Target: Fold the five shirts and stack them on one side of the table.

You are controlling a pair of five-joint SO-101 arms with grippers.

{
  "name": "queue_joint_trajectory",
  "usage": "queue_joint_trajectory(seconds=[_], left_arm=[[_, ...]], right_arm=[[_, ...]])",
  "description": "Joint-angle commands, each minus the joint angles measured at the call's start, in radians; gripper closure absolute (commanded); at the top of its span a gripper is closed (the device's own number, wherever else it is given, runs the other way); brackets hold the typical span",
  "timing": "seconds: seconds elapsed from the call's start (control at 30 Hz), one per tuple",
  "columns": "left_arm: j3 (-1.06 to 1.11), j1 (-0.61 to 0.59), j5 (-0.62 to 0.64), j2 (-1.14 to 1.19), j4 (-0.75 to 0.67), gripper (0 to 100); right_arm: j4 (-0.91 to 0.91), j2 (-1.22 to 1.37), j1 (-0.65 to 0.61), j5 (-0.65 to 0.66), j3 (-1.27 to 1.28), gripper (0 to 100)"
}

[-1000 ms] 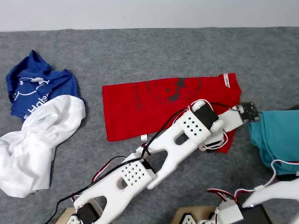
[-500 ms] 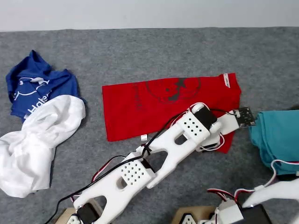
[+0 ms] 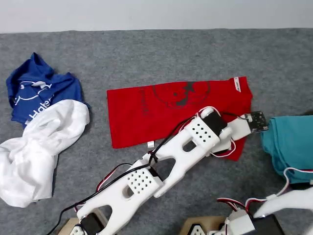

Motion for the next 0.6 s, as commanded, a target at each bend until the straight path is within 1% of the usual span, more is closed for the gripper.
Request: queue_joint_trajectory(seconds=[0.0, 0.1, 0.23, 0.37, 0.47, 0.57], left_arm=[[-0.114, -0.011, -0.005, -0.054, 0.046, 100], [-0.214, -0.021, -0.002, -0.046, 0.066, 100], [-0.277, -0.026, 0.002, -0.049, 0.066, 100], [-0.303, -0.049, 0.091, -0.052, 0.066, 99], [-0.348, -0.118, 0.158, -0.052, 0.084, 90], [-0.363, -0.216, 0.282, -0.055, 0.092, 81]], right_arm=[[0.035, -0.038, 0.010, 0.009, -0.006, 76.8], [0.035, -0.038, 0.008, 0.008, -0.006, 76.8], [0.036, -0.039, 0.007, 0.008, -0.006, 76.8], [0.036, -0.039, 0.007, 0.008, -0.006, 76.8], [0.036, -0.039, 0.007, 0.009, -0.006, 76.8], [0.036, -0.039, 0.005, 0.009, -0.006, 76.8]])
